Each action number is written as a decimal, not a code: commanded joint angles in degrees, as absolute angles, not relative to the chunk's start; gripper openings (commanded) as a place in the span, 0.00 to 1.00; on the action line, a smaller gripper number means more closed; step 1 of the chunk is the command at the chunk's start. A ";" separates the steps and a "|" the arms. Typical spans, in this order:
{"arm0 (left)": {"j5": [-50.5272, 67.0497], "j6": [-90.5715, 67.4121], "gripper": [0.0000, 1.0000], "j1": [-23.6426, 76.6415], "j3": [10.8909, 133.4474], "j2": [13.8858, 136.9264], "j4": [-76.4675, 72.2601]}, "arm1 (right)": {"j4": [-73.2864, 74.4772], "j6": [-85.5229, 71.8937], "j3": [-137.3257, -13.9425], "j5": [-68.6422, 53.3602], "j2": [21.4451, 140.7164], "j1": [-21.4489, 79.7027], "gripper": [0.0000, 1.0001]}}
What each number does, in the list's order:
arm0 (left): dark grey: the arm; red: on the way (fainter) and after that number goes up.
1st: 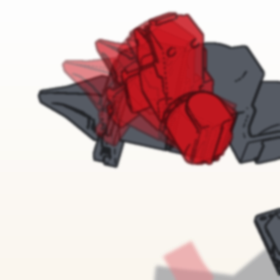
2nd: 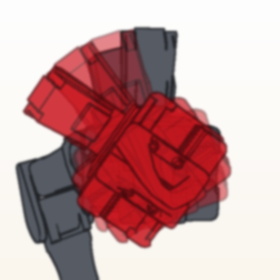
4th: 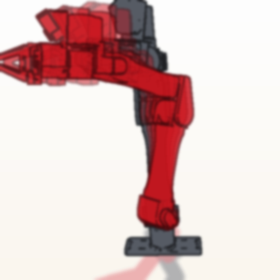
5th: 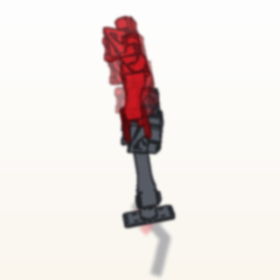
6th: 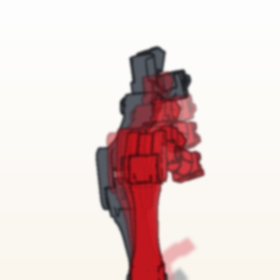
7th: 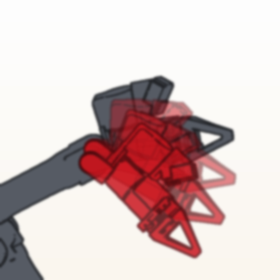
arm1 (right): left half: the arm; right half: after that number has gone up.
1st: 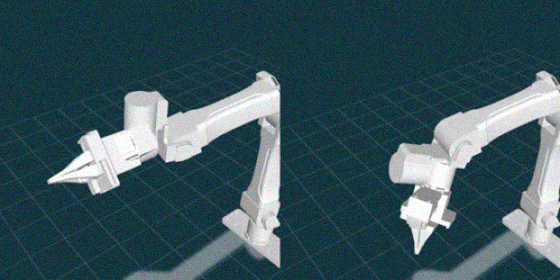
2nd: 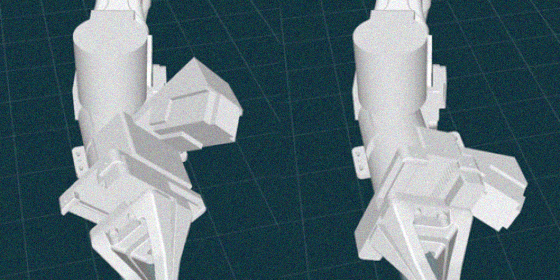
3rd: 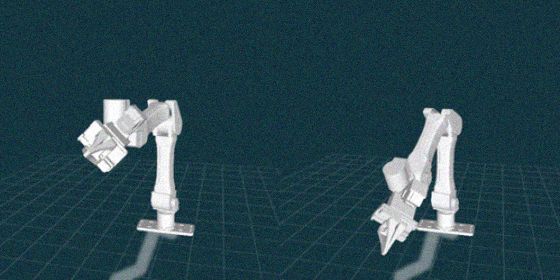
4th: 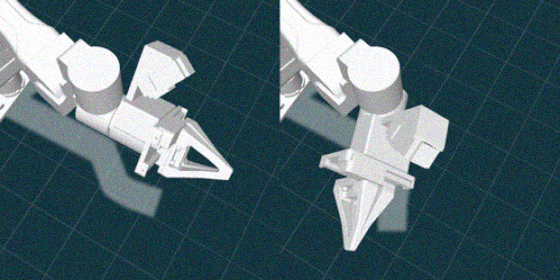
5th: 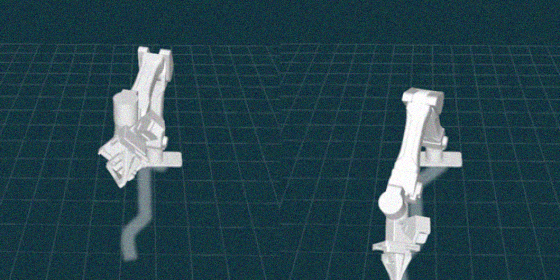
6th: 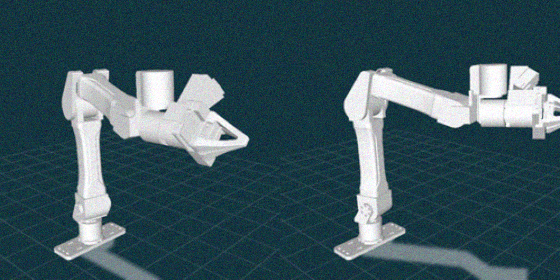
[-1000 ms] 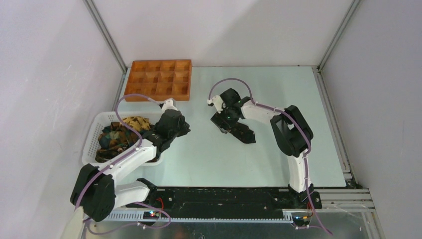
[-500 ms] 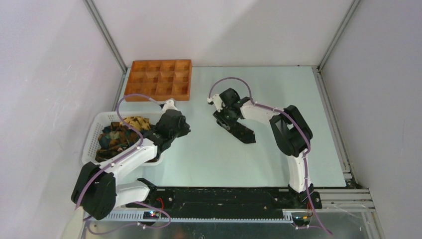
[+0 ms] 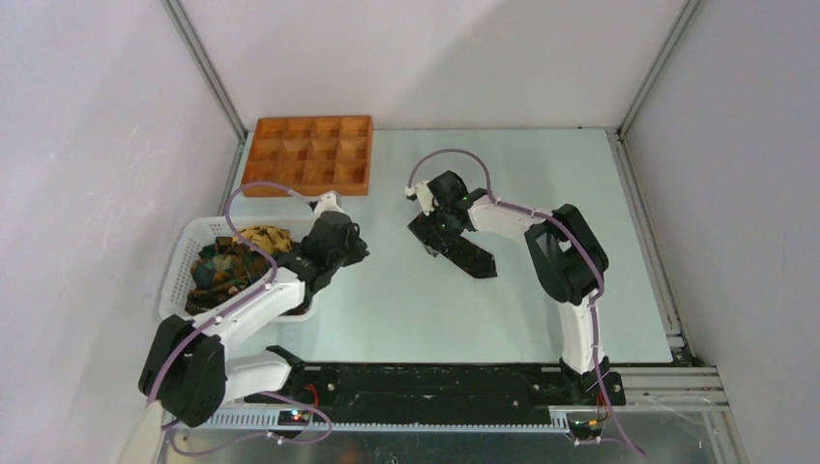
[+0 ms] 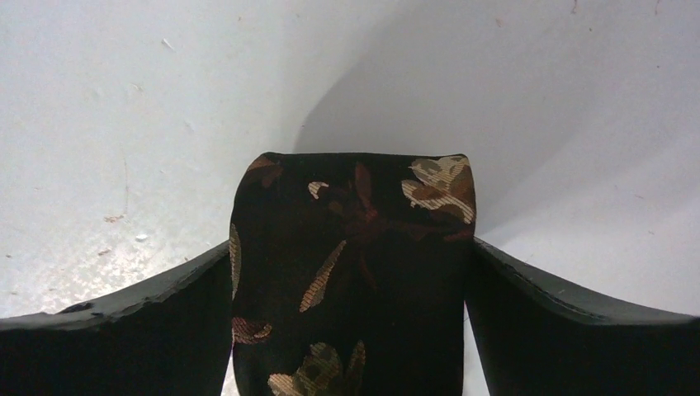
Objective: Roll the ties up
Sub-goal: Move the storage box to the center of the board.
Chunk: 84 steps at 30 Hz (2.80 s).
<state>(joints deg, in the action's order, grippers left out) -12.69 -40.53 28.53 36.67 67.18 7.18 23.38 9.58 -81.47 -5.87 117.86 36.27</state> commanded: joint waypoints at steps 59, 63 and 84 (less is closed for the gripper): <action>-7.42 -19.19 0.11 17.50 125.72 139.90 37.58 | 27.51 -18.36 -67.32 -7.96 67.00 27.16 0.93; -8.22 -17.85 0.00 20.86 126.01 139.71 37.00 | 28.35 -18.17 -66.98 -7.14 65.66 27.16 0.92; 2.07 -18.88 0.00 36.10 137.57 143.37 25.56 | 32.37 -19.62 -63.35 -2.51 56.68 25.70 0.92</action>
